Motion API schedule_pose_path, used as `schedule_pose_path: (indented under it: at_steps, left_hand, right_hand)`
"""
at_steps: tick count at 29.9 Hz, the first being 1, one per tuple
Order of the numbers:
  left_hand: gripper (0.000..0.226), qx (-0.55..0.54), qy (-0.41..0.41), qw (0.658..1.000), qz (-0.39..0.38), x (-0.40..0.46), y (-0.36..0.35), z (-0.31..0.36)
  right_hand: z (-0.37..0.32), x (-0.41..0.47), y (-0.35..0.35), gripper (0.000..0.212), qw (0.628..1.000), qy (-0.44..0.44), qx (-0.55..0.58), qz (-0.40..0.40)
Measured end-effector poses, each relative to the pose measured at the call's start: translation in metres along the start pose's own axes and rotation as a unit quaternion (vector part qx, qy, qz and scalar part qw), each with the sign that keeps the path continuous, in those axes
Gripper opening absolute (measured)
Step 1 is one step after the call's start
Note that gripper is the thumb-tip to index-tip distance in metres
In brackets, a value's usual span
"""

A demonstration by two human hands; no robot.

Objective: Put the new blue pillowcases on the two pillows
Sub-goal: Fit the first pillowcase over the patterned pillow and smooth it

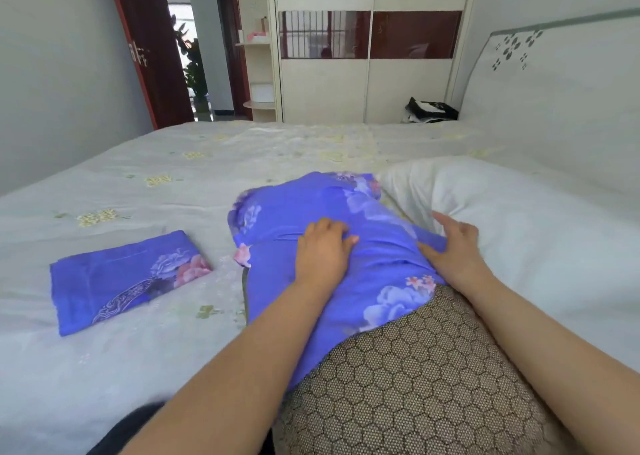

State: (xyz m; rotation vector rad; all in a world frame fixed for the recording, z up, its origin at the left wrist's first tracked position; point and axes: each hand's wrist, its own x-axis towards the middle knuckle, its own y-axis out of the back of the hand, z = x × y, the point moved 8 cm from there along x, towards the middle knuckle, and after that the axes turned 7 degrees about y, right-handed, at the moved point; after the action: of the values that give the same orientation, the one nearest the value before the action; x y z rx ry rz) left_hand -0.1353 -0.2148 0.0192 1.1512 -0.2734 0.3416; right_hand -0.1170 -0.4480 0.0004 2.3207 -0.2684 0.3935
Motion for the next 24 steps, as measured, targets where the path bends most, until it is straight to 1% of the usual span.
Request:
schedule_pose_path:
  at_steps: [1,3,6,7,8,9,10,11,13,14,15,16,17,18,20,21,22,23,24]
  left_hand:
    - [0.026,0.004,-0.012,1.0,0.027,-0.009,-0.006,0.002]
    - [0.023,-0.018,-0.025,0.997,0.074,-0.016,-0.007,0.005]
    - [0.029,-0.088,-0.057,0.984,0.144,-0.025,0.009,0.006]
    - [0.031,-0.115,-0.065,0.979,0.154,-0.03,0.013,0.004]
    - [0.032,-0.139,-0.061,0.976,0.156,-0.035,0.014,0.0]
    - [0.033,-0.154,-0.048,0.974,0.157,-0.04,0.016,-0.005]
    - [0.032,-0.157,-0.037,0.973,0.167,-0.044,0.018,-0.01]
    - [0.031,-0.15,-0.031,0.971,0.181,-0.047,0.021,-0.014]
    - [0.026,-0.138,-0.032,0.969,0.205,-0.049,0.023,-0.019]
    - [0.022,-0.134,-0.037,0.967,0.211,-0.048,0.021,-0.022]
    - [0.021,-0.135,-0.037,0.967,0.213,-0.048,0.021,-0.026]
    - [0.025,-0.128,-0.029,0.968,0.214,-0.047,0.02,-0.029]
    - [0.03,-0.106,-0.019,0.971,0.213,-0.045,0.018,-0.032]
    - [0.033,-0.071,-0.018,0.974,0.214,-0.043,0.016,-0.032]
    - [0.037,-0.007,-0.056,0.978,0.203,-0.043,0.008,-0.023]
    - [0.033,-0.003,-0.084,0.979,0.188,-0.044,0.005,-0.018]
    - [0.025,-0.019,-0.107,0.978,0.176,-0.045,0.005,-0.015]
    - [0.017,-0.049,-0.116,0.978,0.166,-0.045,0.007,-0.015]
    - [0.02,-0.075,-0.108,0.978,0.161,-0.043,0.01,-0.019]
  right_hand:
    - [-0.004,0.003,0.003,0.067,0.996,0.062,-0.061,-0.002]
    - [-0.011,0.015,0.0,0.061,0.984,0.137,-0.105,-0.032]
    - [-0.022,0.033,-0.021,0.048,0.972,0.156,-0.098,-0.144]
    - [-0.032,0.037,-0.026,0.042,0.968,0.171,-0.089,-0.159]
    - [-0.045,0.039,-0.029,0.034,0.966,0.197,-0.08,-0.149]
    - [-0.058,0.04,-0.03,0.027,0.964,0.227,-0.077,-0.113]
    - [-0.071,0.038,-0.03,0.024,0.962,0.253,-0.076,-0.069]
    - [-0.081,0.033,-0.03,0.027,0.961,0.264,-0.069,-0.035]
    - [-0.098,0.021,-0.021,0.046,0.962,0.264,-0.067,0.014]
    - [-0.105,0.014,-0.015,0.051,0.961,0.265,-0.076,0.027]
    - [-0.112,0.006,-0.008,0.049,0.957,0.275,-0.089,0.04]
    - [-0.12,-0.005,-0.003,0.042,0.951,0.291,-0.096,0.044]
    - [-0.126,-0.014,-0.002,0.035,0.949,0.303,-0.082,0.023]
    - [-0.131,-0.022,-0.006,0.034,0.952,0.302,-0.041,-0.034]
    - [-0.123,-0.033,-0.023,0.043,0.944,0.253,0.063,-0.201]
    - [-0.115,-0.033,-0.027,0.045,0.937,0.228,0.084,-0.25]
    - [-0.106,-0.028,-0.026,0.044,0.941,0.212,0.089,-0.25]
    - [-0.094,-0.019,-0.02,0.042,0.954,0.204,0.086,-0.203]
    - [-0.081,-0.011,-0.013,0.04,0.966,0.209,0.067,-0.135]
